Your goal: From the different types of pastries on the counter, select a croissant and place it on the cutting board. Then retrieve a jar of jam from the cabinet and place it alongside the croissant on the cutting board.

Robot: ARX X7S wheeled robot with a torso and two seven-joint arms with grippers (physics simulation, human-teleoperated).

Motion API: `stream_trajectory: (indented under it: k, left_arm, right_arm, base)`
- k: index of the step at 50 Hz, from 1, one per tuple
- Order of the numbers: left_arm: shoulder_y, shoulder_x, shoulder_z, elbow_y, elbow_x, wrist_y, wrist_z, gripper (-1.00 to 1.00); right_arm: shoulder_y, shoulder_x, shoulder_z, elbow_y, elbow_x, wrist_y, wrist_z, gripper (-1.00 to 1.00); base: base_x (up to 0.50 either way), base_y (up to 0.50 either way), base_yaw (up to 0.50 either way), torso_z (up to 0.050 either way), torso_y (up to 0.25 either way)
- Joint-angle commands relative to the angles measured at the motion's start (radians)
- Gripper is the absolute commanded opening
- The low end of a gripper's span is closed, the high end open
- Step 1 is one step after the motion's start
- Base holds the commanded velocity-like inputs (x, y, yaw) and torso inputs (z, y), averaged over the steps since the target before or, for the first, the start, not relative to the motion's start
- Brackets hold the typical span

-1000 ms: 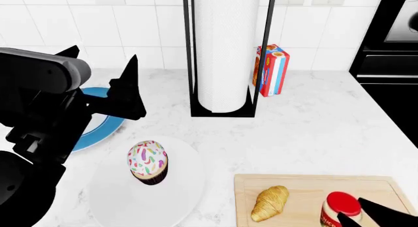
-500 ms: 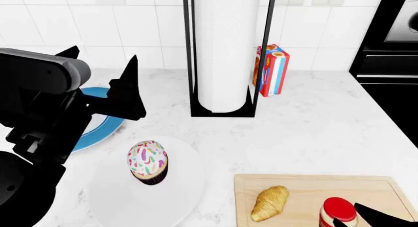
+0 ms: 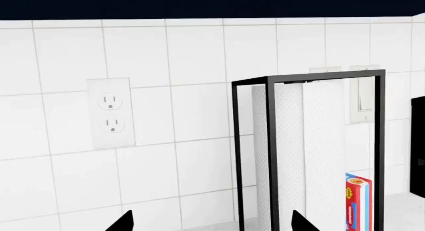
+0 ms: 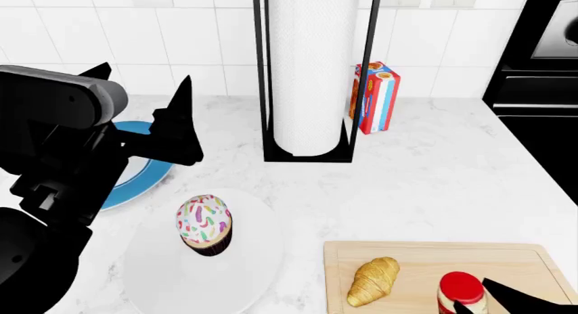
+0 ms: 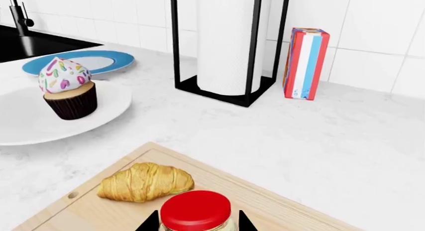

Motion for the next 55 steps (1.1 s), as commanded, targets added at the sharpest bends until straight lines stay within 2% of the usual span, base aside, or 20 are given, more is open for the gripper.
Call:
stream_trajectory:
  k: [1,17,18,37,46,55]
  left_arm:
    - [0.004,0.0,0.002,-0.005,0.008,0.005,0.006,1.0]
    - [0.006,-0.008,-0.004,0.0,-0.001,0.008,0.0,1.0]
    - [0.005,-0.008,-0.004,0.001,-0.002,0.007,-0.001,1.0]
    - [0.0,-0.009,-0.003,0.004,-0.01,0.006,-0.008,1.0]
    - [0.002,-0.009,-0.001,0.002,-0.006,0.01,-0.005,1.0]
    - [-0.005,-0.009,0.0,0.001,-0.008,0.008,-0.006,1.0]
  right_arm:
    - [-0.029,-0.018,-0.059,0.045,-0.116,-0.053,-0.021,-1.0]
    - [-0.045,-0.012,0.0,0.05,-0.084,-0.049,-0.034,-1.0]
    - [-0.046,-0.011,0.004,0.049,-0.081,-0.047,-0.034,1.0]
    - [-0.046,0.016,0.07,0.018,-0.012,-0.001,-0.026,1.0]
    - [-0.033,0.077,0.248,-0.047,0.201,0.107,0.008,1.0]
    - [-0.039,0.16,0.458,-0.061,0.49,0.183,0.094,1.0]
  base:
    - [0.0,0.0,0.0,0.0,0.0]
    - [0.0,0.0,0.0,0.0,0.0]
    - [0.0,0.0,0.0,0.0,0.0]
    - [0.0,0.0,0.0,0.0,0.0]
    - [0.0,0.0,0.0,0.0,0.0]
    - [0.0,0.0,0.0,0.0,0.0]
